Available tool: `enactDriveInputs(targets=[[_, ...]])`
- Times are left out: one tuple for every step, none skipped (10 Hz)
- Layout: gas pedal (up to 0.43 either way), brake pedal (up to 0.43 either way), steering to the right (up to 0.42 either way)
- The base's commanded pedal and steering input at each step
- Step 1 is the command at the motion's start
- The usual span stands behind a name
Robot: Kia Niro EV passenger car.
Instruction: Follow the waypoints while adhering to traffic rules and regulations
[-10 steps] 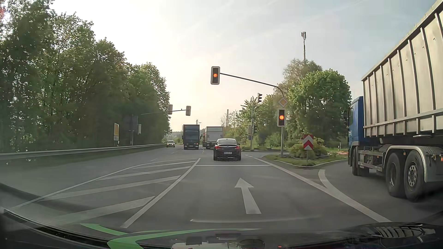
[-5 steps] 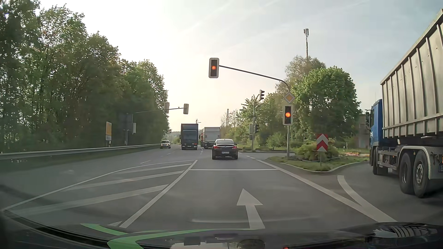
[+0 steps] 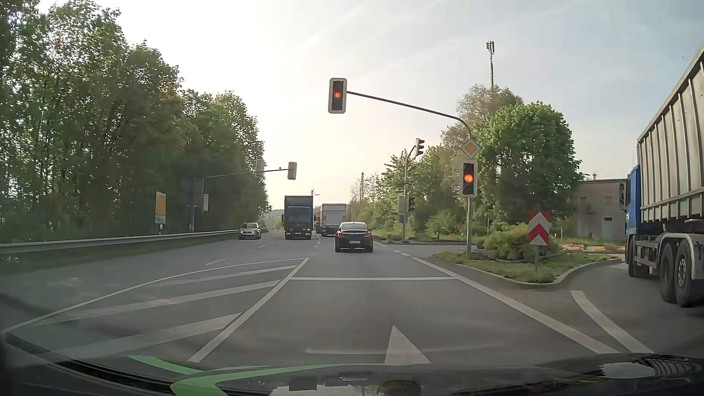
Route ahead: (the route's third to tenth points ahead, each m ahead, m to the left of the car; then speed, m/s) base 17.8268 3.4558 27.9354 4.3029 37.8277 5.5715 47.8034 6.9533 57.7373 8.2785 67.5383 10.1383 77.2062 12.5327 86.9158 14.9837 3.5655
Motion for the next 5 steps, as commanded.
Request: enactDriveInputs(targets=[[0.000, 0.079, 0.001], [0.000, 0.073, 0.001], [0.000, 0.073, 0.001], [0.000, 0.073, 0.001], [0.000, 0.073, 0.001]])
